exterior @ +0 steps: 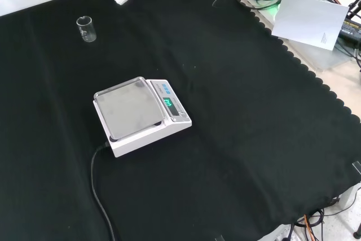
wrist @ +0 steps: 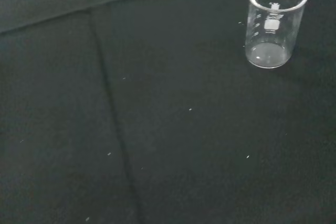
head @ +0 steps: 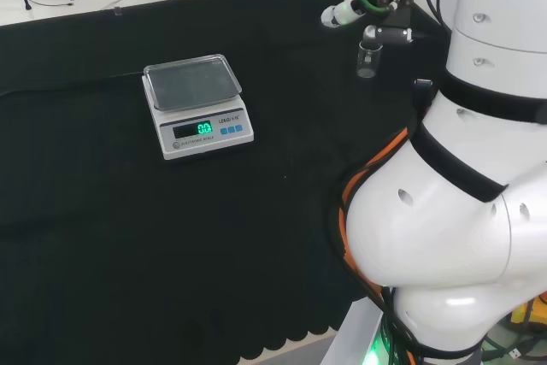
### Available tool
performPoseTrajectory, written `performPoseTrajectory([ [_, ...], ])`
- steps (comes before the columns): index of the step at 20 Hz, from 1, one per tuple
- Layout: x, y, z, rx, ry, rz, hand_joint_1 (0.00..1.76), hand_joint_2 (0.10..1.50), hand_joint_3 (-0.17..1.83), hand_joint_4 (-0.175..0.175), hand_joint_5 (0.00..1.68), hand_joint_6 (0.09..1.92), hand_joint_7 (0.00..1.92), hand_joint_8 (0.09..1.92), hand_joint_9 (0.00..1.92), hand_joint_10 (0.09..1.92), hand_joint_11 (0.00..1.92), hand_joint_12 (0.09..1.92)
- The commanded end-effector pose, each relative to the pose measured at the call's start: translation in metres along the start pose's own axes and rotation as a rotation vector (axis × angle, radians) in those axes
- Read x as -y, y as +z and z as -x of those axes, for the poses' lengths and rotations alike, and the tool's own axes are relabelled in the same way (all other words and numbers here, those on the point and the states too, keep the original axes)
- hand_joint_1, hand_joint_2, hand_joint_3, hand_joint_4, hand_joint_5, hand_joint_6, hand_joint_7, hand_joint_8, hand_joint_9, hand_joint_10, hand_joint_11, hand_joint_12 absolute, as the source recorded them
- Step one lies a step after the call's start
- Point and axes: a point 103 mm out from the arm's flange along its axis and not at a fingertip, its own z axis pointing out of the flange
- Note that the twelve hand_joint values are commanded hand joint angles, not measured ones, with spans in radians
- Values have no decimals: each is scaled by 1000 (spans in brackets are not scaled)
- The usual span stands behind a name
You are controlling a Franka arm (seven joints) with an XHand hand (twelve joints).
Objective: Pick up the beaker.
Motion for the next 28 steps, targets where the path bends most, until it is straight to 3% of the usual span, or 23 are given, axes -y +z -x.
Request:
performPoseTrajectory([
  [1,-32,6,17,-23,6,-4,539,858,315,-51,414,516,440,695,587,748,230,1427],
  [10,-85,23,16,-25,10,-28,553,857,315,-54,411,537,447,706,587,759,248,1421],
  [20,-114,40,37,-50,25,-70,571,855,317,-58,411,574,459,715,588,765,260,1414],
  [28,-121,42,40,-52,5,-75,575,854,322,-60,407,601,463,720,590,768,262,1413],
])
